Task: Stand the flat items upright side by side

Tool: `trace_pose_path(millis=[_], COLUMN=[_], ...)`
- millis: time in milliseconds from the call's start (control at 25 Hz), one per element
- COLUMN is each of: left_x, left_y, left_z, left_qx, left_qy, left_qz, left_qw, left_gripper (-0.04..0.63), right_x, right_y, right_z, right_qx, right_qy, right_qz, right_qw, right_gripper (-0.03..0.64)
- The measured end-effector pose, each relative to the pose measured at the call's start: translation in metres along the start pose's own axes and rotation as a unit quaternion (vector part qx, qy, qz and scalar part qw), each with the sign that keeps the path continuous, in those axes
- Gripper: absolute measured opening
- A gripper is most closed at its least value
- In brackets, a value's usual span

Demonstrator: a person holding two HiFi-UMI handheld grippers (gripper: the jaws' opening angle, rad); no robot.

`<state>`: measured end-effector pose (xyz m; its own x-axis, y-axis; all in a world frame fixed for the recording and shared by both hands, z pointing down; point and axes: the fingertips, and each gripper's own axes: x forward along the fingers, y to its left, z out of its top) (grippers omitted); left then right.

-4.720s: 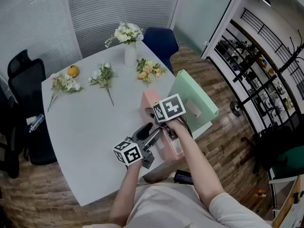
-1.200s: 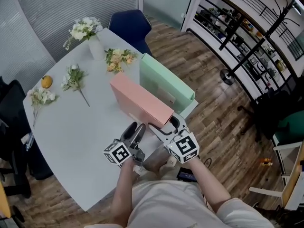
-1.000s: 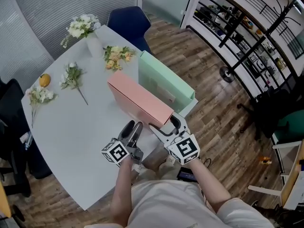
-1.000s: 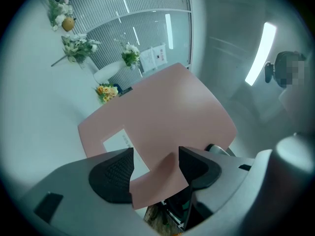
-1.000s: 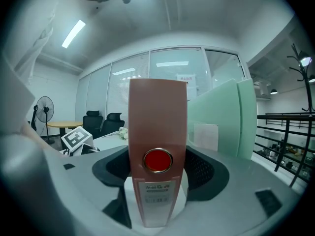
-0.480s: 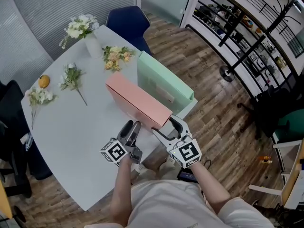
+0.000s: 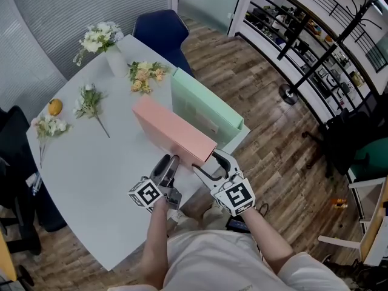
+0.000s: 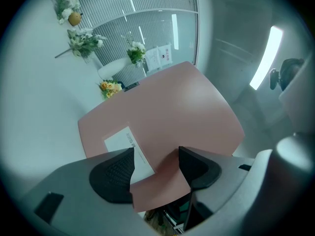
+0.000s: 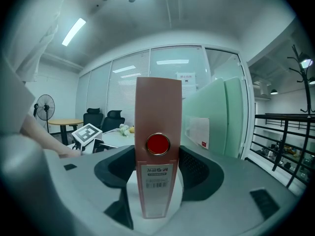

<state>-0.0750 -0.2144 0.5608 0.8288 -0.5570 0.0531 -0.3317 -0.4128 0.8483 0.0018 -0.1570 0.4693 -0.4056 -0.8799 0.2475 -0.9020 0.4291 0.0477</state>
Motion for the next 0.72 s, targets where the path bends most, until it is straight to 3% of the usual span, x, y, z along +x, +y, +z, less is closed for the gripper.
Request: trace_pose_path(millis=[720], left_x=[0.034], left_y=[-0.012], left_z=[-0.014], left_qx=[0.010], left_qy=[0.025], left_qz=[-0.015], left_qw=[0.9995], left_gripper=[0.285], right_x=[-0.015], right_y=[-0.033], right_z=[-0.005], right_qx=[-0.009], right_qy=[0.012], right_qz=[-0.031], right_qw=[0.999], right_gripper=[0.279])
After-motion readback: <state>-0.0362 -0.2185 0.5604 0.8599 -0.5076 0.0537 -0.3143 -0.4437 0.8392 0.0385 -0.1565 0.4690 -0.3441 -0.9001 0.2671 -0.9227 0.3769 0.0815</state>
